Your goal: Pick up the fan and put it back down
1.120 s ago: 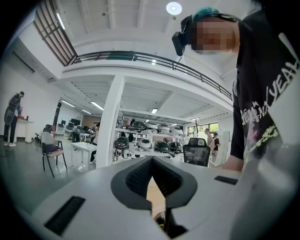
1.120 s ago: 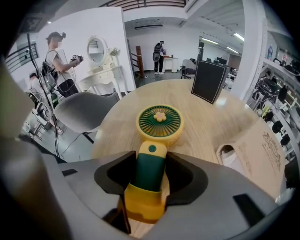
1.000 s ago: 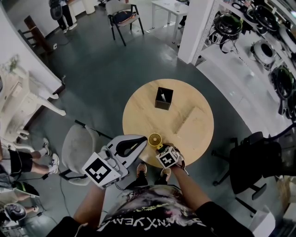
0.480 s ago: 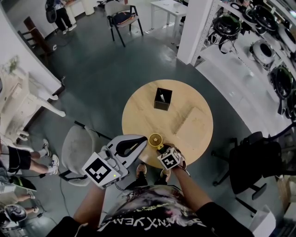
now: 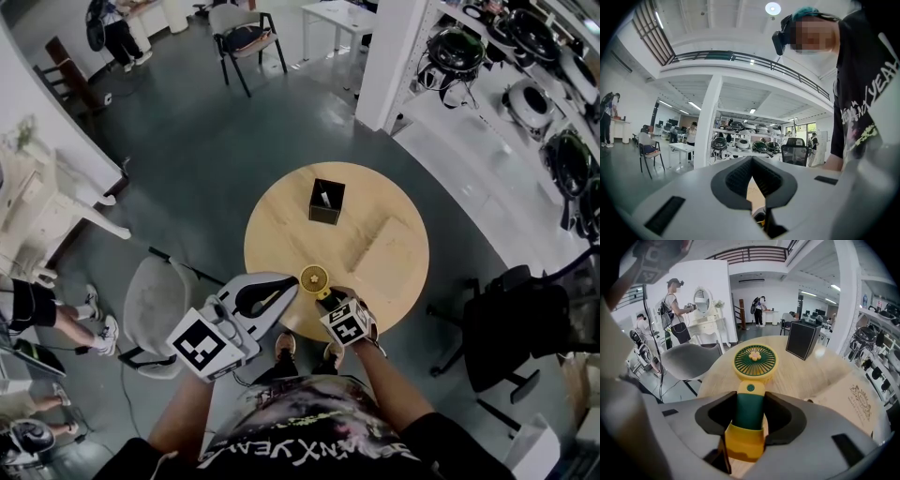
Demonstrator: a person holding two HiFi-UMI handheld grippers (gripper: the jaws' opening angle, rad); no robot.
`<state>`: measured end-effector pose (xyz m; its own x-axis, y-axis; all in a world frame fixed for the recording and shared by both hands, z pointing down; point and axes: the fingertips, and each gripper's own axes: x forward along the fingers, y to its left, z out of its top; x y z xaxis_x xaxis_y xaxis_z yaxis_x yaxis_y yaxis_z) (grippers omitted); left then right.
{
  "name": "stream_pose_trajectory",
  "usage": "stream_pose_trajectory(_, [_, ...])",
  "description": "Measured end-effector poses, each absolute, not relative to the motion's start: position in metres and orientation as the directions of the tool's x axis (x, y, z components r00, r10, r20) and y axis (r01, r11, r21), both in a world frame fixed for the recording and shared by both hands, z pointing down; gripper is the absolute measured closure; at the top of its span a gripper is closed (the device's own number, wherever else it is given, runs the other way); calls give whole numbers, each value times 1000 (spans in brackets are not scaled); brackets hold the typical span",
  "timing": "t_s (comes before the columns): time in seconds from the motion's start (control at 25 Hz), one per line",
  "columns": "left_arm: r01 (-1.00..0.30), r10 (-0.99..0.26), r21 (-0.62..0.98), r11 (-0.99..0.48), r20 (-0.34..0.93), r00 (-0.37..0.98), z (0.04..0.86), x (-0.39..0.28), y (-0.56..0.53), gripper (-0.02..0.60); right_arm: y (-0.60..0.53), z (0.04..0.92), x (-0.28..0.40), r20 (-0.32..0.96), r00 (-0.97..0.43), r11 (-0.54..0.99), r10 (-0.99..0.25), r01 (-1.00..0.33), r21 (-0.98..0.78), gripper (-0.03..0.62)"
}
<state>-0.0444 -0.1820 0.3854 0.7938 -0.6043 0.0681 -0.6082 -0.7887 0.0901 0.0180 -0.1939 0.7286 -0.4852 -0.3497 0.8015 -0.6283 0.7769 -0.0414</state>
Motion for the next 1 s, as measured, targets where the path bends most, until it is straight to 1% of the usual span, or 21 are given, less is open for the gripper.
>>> stream_pose_trajectory(0.68, [-600,-597,88,-795,63,800,384,-39,-185,569,-214,613,13,598,-627,774,-499,-633,-18,408])
stream_pose_trajectory(1.0, [-599,-596,90,-795,67,800,385,-40,-185,569,-211,563,11,507,-683,786,-526,-619,-17,408])
